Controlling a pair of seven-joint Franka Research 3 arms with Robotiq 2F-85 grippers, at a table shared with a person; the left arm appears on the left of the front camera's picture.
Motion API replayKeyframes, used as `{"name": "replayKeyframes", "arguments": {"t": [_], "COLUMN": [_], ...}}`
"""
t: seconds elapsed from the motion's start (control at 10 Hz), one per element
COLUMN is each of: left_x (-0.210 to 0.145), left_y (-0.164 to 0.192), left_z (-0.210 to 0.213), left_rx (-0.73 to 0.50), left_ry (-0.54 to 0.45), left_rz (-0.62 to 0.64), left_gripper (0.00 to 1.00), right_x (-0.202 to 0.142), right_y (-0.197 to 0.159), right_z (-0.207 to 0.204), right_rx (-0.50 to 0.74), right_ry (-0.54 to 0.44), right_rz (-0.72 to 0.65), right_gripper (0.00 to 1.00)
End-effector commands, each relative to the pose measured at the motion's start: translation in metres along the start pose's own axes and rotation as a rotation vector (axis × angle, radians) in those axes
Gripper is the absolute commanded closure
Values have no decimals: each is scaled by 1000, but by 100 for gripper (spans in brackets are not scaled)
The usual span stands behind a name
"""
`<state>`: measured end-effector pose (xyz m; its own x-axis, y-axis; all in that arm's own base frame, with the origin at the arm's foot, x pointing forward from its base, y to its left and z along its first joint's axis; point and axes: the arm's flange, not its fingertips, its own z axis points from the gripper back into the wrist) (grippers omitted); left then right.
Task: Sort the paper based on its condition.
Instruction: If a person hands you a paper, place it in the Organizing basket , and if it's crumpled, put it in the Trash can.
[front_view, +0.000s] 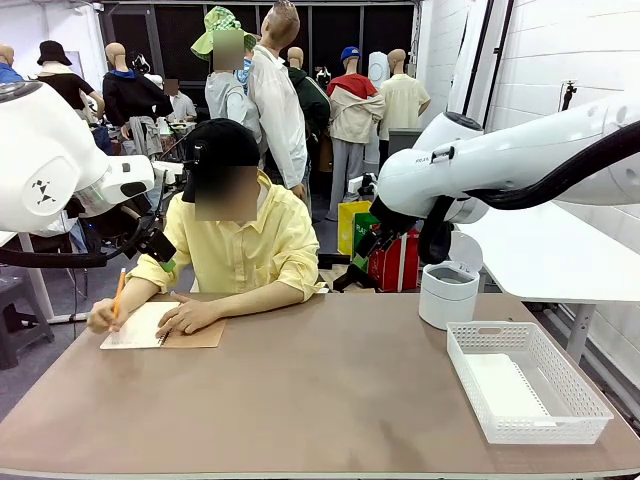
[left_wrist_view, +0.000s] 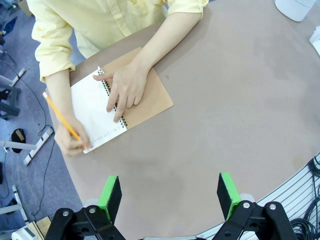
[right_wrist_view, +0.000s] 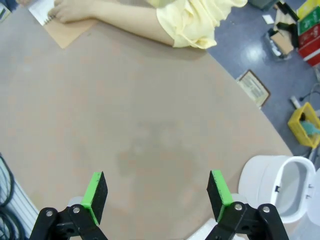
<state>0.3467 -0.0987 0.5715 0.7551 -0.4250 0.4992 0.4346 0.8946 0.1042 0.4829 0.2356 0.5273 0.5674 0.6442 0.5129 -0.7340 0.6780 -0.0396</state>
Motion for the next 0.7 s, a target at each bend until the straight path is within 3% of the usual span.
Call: {"name": "replayKeyframes", "arguments": {"t": [0.0, 0.6], "left_x": [0, 0], "left_y": [1, 1], "left_z": [0, 0], "left_rx": [4, 4], "left_ry": [0, 0], "left_rz": [-2, -2], "left_gripper": [0, 0], "right_x": [-22, -58], "right_y": [18, 60], "right_z": [24, 60], "right_rx": [36, 165], "right_ry": [-93, -320], "right_rz": [-8, 85], "right_gripper": [0, 0]}}
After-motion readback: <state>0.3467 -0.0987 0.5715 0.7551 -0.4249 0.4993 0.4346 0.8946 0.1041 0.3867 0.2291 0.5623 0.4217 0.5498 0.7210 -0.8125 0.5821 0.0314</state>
